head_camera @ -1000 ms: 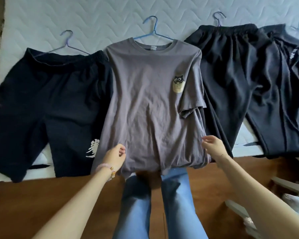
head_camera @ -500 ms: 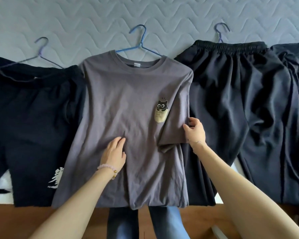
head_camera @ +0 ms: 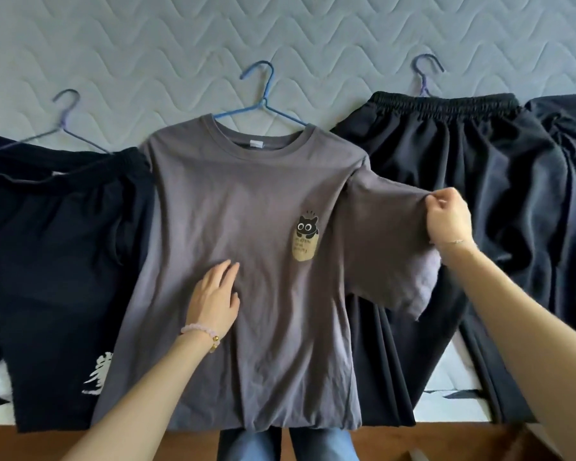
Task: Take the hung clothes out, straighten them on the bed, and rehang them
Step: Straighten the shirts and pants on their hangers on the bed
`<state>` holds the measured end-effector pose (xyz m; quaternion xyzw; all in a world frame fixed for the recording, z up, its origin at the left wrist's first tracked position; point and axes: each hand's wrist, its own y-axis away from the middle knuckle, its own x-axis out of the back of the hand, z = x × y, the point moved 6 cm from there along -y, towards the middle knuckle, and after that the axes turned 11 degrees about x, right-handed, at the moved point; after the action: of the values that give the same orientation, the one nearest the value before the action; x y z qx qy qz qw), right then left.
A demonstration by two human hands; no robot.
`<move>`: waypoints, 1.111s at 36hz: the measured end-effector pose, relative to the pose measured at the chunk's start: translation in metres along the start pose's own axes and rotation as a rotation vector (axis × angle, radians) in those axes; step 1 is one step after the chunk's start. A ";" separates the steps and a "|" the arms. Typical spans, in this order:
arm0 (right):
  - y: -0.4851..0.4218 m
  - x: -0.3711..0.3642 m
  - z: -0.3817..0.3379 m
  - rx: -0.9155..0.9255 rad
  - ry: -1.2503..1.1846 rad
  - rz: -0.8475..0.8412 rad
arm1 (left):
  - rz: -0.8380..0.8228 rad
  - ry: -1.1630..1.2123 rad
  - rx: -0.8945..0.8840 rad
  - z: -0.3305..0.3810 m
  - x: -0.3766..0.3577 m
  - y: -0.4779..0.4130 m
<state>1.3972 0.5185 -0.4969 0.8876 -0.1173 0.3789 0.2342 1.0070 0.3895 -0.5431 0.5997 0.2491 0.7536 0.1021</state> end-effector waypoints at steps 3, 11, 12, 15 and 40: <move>-0.024 0.033 -0.005 0.026 0.128 0.032 | 0.045 -0.014 -0.033 0.004 0.011 -0.019; -0.043 0.034 0.016 -0.063 0.356 0.016 | 0.326 -0.043 0.035 -0.033 0.089 -0.099; -0.042 0.030 0.017 -0.081 0.354 0.019 | 0.351 -0.024 0.103 -0.046 0.099 -0.108; -0.041 0.022 0.024 -0.125 0.346 0.028 | 0.321 0.116 0.390 -0.088 0.116 -0.128; -0.089 0.001 0.104 -0.102 0.468 0.059 | 0.180 -0.092 0.377 -0.108 0.095 -0.136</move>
<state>1.4962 0.5431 -0.5881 0.7589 -0.1044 0.5746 0.2883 0.8598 0.5215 -0.5469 0.6617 0.3262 0.6717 -0.0681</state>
